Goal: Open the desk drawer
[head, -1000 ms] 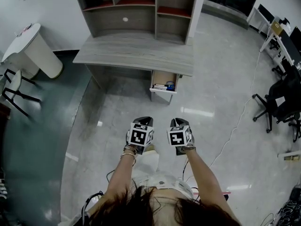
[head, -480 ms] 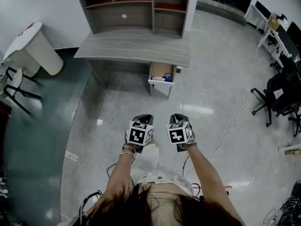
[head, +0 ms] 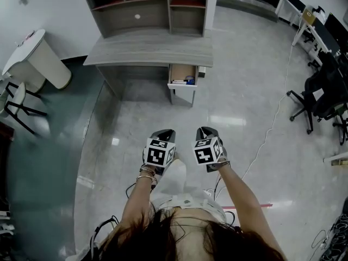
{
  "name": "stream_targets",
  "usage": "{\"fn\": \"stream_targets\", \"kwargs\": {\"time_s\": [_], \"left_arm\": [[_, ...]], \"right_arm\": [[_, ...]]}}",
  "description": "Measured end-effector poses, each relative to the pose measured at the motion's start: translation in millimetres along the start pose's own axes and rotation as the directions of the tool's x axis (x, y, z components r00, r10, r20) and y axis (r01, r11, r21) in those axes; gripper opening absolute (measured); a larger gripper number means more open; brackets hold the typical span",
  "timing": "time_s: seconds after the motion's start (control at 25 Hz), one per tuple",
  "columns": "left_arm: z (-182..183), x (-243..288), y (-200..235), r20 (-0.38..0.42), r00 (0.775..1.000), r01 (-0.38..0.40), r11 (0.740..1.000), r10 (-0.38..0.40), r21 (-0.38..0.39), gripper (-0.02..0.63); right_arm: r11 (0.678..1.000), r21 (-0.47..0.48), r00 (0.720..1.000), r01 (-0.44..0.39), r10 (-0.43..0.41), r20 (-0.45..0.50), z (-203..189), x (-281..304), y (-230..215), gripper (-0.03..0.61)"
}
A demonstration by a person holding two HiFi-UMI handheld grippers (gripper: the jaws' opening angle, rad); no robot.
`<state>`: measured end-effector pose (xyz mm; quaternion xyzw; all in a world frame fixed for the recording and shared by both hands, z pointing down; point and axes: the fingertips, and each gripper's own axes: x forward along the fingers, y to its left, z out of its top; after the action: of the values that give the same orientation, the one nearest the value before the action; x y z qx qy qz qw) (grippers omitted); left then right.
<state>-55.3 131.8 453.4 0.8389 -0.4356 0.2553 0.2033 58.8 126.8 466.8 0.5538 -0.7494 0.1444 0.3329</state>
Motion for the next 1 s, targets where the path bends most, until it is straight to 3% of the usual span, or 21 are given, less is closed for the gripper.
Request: {"fn": "stream_targets", "kwargs": {"time_s": [0.48, 1.0], "left_arm": [[-3.4, -44.6, -26.5, 0.050, 0.999, -0.015, 0.999, 0.012, 0.053, 0.025], [5.8, -81.5, -57.0, 0.099, 0.995, 0.010, 0.991, -0.023, 0.132, 0.025]], "right_arm": [[0.999, 0.041, 0.999, 0.006, -0.008, 0.046, -13.4, -51.9, 12.6, 0.029], [1.000, 0.013, 0.999, 0.009, -0.010, 0.047, -43.5, -91.7, 12.0, 0.025]]}}
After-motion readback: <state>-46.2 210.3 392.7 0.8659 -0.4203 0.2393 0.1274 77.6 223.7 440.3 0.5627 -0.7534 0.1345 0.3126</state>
